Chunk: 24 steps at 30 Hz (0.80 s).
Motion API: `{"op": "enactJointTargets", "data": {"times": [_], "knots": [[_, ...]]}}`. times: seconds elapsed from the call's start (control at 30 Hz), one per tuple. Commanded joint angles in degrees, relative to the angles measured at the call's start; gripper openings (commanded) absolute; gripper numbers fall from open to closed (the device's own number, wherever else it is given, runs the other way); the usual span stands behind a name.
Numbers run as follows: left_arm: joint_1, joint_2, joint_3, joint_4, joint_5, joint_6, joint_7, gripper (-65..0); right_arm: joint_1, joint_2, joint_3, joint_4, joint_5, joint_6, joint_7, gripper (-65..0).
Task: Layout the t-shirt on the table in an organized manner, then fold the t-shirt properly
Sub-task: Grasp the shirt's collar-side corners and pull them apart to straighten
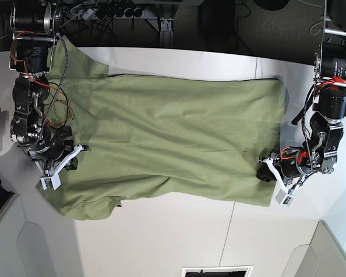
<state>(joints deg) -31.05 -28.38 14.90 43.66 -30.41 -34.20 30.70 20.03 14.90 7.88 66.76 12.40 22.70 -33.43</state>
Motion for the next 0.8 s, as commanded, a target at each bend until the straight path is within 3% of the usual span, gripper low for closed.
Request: {"op": "enactJointTargets", "data": {"times": [0.0, 0.13, 0.2, 0.37, 0.57, 0.67, 0.77], "knots": [[-2.47, -0.92, -0.2, 0.59, -0.13, 0.22, 0.96, -56.7, 2.05, 0.48, 0.26, 0.76, 0.48, 0.17, 1.49, -65.0], [-4.04, -2.19, -0.24, 2.05, -9.7, -5.8, 7.56, -45.7, 2.4, 0.52, 0.26, 4.24, 1.68, 0.17, -2.23, -65.0], [-3.41, -3.98, -0.24, 4.76, -16.35, -5.8, 11.32, -40.7, 1.16, 0.57, 0.39, 8.07, 1.77, 0.13, -5.55, -65.0], [2.54, -11.65, -0.24, 15.28, -30.91, -5.8, 21.18, -40.4, -7.54, 1.95, 2.67, 21.14, 3.65, 0.07, -10.12, -65.0], [17.64, -22.34, -0.87, 30.88, -35.01, -5.8, 22.27, -40.4, -22.1, 4.24, 9.88, 31.76, 9.7, 1.42, -10.36, -65.0], [25.62, -24.37, -4.44, 35.3, -35.43, -5.8, 22.32, -40.4, -28.96, 4.31, 15.37, 35.6, 14.51, 3.58, -10.99, -65.0], [32.74, -24.24, -11.17, 38.47, -36.98, -5.8, 22.8, -40.4, -35.1, 4.31, 21.07, 38.58, 20.61, 6.1, -13.18, -65.0]]}}
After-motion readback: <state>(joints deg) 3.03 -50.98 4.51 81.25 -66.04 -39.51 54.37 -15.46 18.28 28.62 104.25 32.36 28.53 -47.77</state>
